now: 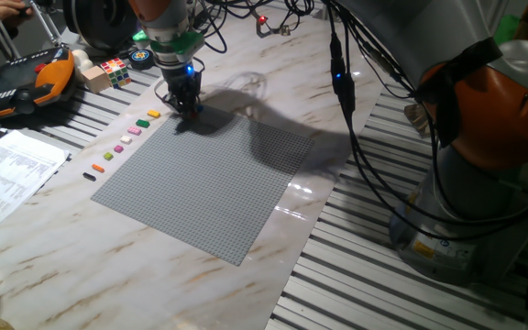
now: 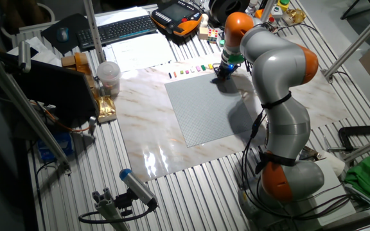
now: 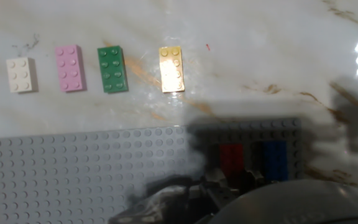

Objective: Build with small Lego blocks

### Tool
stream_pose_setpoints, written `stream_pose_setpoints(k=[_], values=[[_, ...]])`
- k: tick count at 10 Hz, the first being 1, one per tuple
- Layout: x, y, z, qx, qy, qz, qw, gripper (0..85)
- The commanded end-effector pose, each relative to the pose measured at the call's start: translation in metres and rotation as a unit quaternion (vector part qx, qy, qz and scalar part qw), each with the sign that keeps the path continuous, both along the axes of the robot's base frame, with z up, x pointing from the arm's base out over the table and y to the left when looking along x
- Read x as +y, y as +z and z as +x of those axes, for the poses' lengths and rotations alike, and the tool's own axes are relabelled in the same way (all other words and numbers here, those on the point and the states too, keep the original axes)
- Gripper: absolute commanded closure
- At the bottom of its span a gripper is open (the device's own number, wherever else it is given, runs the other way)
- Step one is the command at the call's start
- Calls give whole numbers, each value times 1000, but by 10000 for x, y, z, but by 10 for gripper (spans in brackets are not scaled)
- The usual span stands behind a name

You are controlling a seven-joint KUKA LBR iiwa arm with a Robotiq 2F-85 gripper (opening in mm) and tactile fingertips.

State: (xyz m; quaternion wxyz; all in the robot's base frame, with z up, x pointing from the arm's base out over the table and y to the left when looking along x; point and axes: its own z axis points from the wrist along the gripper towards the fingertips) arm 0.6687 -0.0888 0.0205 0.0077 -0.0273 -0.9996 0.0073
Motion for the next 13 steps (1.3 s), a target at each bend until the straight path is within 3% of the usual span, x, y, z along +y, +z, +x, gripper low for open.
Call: stream_pose_setpoints(k=[1, 8, 13], values=[[-1, 0, 5, 0, 0, -1, 1000, 843], [2, -11, 17, 0, -2, 0, 1000, 843], [6, -4, -24, 3, -2, 2, 1000, 843]])
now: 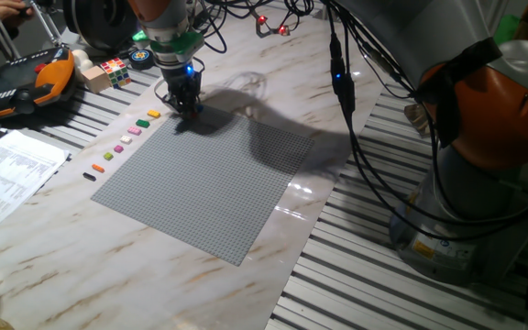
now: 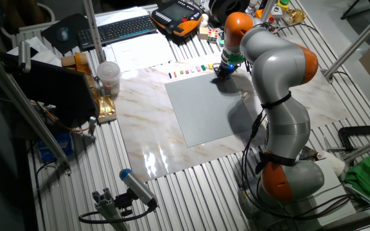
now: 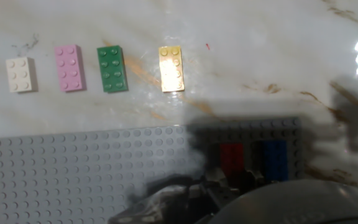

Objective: Build with small Lego blocks

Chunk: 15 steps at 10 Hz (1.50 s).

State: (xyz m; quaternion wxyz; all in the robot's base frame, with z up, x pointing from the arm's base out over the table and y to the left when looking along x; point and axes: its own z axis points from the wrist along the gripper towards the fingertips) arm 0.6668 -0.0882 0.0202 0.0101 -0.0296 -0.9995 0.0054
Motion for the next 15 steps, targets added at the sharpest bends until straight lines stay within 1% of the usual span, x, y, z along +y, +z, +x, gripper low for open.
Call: stream_pose_setpoints(k=[1, 7, 10, 15], values=[[2, -6, -12, 2, -2, 1, 1000, 843], [3, -7, -18, 6, -5, 5, 1000, 843], [-2, 0, -1, 0, 2, 5, 1000, 843], [-4, -20, 24, -2, 9, 5, 1000, 843]])
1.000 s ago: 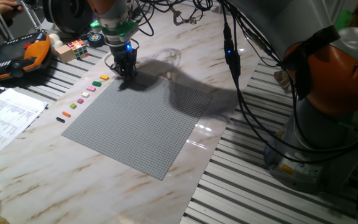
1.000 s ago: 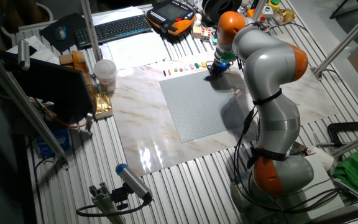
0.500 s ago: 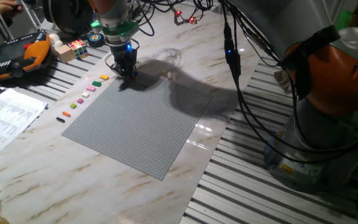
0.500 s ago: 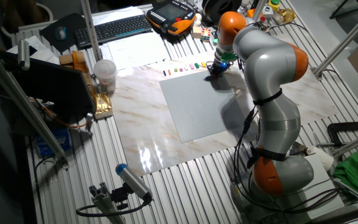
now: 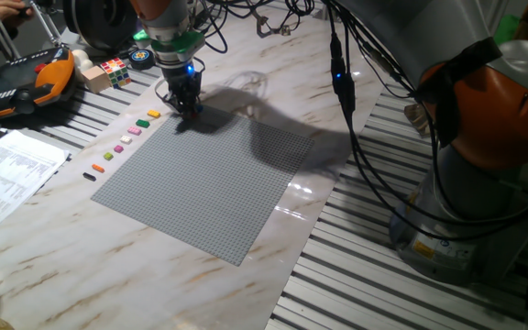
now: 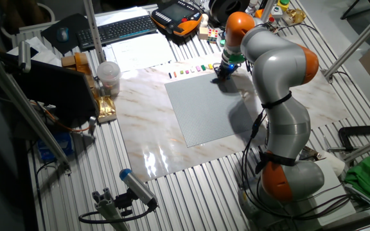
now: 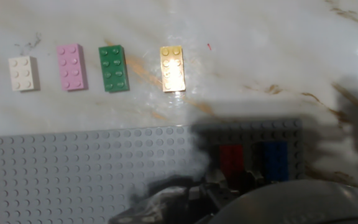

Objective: Build with small Lego blocks

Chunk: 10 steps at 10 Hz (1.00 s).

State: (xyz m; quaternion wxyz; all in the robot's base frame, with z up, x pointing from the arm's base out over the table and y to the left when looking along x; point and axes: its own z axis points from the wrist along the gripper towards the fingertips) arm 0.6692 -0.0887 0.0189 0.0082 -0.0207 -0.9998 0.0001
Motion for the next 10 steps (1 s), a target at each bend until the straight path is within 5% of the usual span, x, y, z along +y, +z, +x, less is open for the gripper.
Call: stream_pose_setpoints(k=[1, 10], values=[[-1, -5, 2, 0, 0, 0, 1000, 843], [1, -3, 39, 2, -5, -5, 1000, 843]])
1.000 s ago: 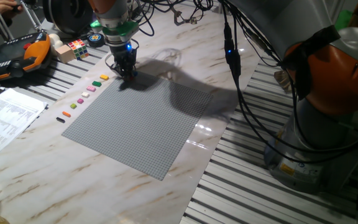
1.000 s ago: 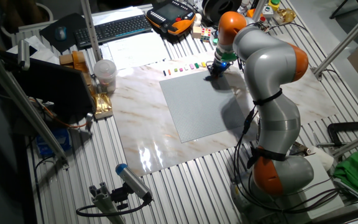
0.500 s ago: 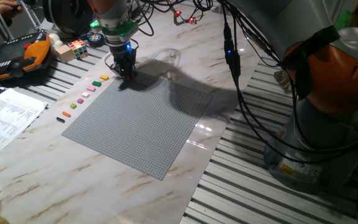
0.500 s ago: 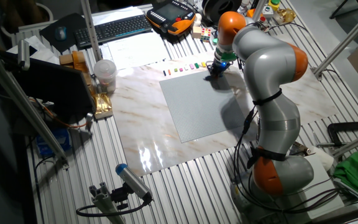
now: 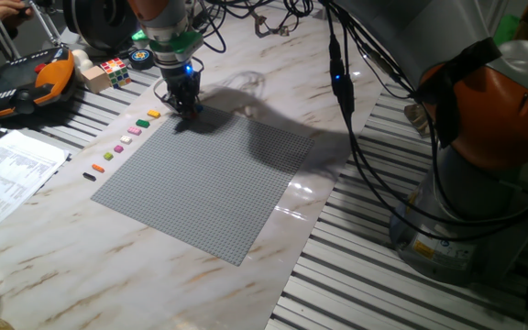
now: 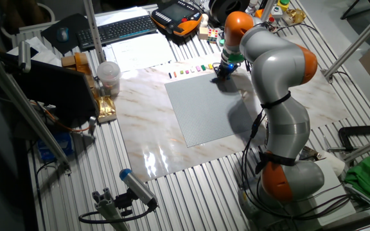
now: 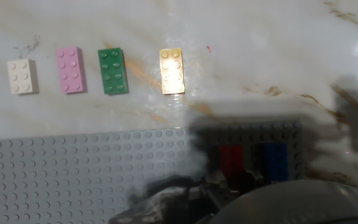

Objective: Build with small Lego blocks

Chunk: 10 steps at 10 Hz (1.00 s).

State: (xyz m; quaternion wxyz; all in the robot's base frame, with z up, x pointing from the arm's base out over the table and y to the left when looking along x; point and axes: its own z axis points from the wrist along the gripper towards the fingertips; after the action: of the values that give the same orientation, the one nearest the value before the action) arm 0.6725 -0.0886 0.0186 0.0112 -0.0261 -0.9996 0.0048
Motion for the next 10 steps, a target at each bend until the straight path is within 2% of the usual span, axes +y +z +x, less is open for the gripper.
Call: stream_pose_setpoints(k=[1, 7, 10], values=[[1, 2, 8, 1, -2, -1, 1000, 843], [8, 15, 8, 5, -4, -2, 1000, 833], [12, 24, 2, 3, -5, -6, 1000, 627]])
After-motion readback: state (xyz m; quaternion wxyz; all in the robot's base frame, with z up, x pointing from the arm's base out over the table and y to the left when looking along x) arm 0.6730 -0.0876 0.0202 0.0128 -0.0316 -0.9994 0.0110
